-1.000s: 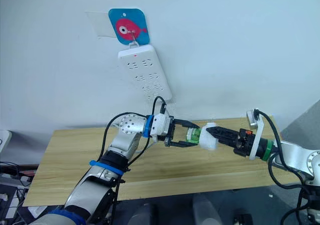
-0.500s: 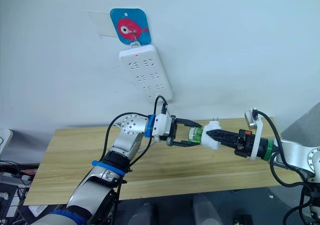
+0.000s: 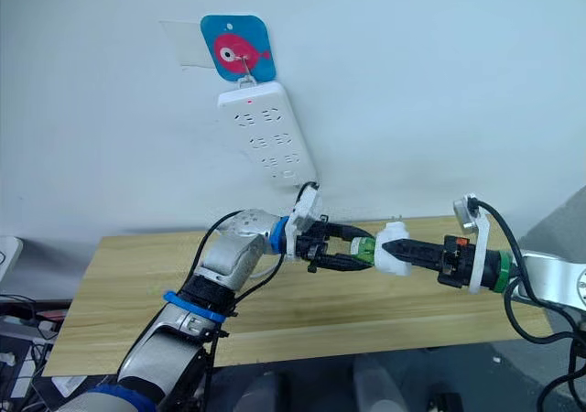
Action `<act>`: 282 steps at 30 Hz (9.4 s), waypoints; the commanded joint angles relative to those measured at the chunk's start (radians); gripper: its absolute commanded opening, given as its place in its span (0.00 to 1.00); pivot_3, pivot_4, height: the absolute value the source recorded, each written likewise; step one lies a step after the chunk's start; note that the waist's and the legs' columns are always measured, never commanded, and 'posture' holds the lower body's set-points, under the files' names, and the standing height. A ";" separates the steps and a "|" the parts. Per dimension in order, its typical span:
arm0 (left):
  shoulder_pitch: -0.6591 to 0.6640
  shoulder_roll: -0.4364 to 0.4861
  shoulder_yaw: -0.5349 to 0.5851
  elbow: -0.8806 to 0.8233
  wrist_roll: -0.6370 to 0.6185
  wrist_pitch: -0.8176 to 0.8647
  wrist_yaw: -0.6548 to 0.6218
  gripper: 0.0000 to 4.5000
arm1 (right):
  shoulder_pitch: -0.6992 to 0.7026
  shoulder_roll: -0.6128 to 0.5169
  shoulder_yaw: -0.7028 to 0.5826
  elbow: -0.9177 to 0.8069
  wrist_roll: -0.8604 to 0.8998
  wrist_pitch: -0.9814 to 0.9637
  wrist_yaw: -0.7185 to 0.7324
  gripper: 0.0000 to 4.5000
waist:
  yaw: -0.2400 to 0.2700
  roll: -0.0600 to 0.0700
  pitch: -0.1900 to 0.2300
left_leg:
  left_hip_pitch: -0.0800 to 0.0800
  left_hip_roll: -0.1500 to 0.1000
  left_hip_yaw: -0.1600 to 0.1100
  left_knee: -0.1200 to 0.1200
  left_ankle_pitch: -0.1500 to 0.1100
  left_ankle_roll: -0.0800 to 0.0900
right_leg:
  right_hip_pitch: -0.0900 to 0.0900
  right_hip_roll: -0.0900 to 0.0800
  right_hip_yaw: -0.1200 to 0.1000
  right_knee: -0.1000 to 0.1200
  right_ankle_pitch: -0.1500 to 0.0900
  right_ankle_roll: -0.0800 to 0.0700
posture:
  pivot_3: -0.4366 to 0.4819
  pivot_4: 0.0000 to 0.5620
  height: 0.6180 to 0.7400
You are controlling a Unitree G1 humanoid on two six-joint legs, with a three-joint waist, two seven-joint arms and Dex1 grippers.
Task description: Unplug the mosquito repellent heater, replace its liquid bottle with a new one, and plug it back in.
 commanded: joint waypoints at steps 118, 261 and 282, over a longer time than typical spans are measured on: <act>0.041 -0.020 0.038 0.242 0.332 -1.541 0.119 0.99 | -0.040 -0.072 -0.048 0.159 0.024 0.037 0.157 0.69 | 0.052 0.000 0.000 | -0.004 0.000 0.010 0.003 -0.003 0.005 | 0.000 -0.005 0.004 -0.008 0.003 0.002 | 0.37 0.32 1.00; -0.145 -0.037 -0.037 0.640 0.374 -2.082 0.280 0.66 | -0.069 0.071 -0.077 0.075 0.024 0.026 0.130 0.69 | 0.042 0.001 -0.001 | -0.013 0.000 0.008 0.016 -0.007 0.013 | -0.002 -0.005 0.000 -0.007 0.004 0.003 | 0.35 0.34 1.00; -0.030 0.091 -0.110 -0.026 -0.244 -0.578 0.039 0.49 | -0.017 -0.008 -0.063 0.054 0.024 0.045 0.167 0.69 | 0.019 0.001 -0.001 | -0.014 0.002 0.004 0.017 -0.007 0.013 | -0.002 -0.004 -0.003 -0.006 0.004 0.003 | 0.35 0.34 1.00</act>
